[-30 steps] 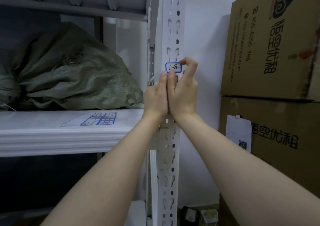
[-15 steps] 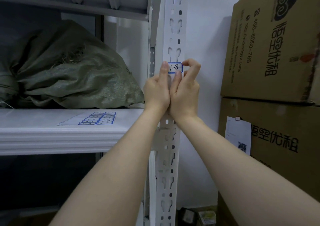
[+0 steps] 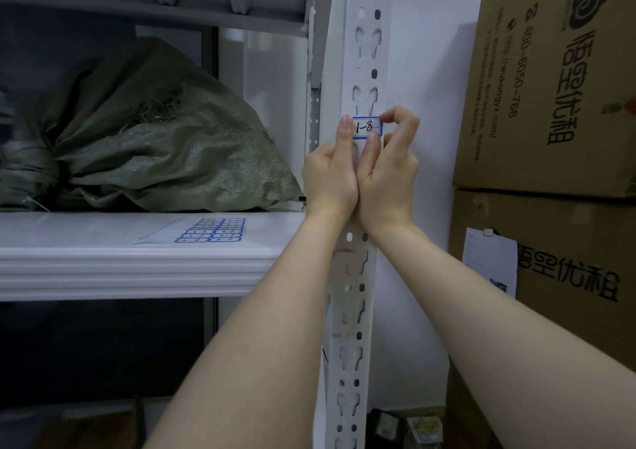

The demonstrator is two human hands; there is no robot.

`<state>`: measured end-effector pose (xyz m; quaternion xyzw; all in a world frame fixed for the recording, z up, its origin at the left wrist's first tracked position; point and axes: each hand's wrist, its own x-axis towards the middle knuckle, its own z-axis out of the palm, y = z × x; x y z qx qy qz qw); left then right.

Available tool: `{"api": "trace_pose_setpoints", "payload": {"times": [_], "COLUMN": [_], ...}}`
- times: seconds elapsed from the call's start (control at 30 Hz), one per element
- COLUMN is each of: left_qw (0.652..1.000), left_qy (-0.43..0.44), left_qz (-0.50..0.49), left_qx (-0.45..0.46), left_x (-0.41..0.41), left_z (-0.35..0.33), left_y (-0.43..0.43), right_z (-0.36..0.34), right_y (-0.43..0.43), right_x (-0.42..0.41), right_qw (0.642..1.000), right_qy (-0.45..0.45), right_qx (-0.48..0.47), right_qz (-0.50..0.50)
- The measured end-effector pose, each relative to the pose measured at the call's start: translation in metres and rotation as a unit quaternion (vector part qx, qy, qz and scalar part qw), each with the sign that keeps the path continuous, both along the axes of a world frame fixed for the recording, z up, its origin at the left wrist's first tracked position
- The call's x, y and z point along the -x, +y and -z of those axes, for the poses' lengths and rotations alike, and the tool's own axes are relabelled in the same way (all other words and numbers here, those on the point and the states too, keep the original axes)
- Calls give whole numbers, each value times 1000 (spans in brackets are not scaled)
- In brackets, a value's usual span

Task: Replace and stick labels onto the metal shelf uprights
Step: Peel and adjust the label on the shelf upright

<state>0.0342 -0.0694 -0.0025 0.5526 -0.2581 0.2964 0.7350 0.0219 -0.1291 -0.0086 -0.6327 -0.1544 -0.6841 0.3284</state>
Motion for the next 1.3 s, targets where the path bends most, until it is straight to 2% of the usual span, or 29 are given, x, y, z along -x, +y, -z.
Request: {"api": "trace_pose_setpoints", "payload": {"times": [1.3], "left_qw": [1000], "left_qy": [-5], "left_qz": [-9], "left_qx": [-6], "left_x": [2], "left_z": [1], "left_y": [0], "right_z": [3], "right_y": [2], "right_x": [2], "right_qw": [1000], "right_qy": [8], "right_qx": [-1], "right_qz": [1]}}
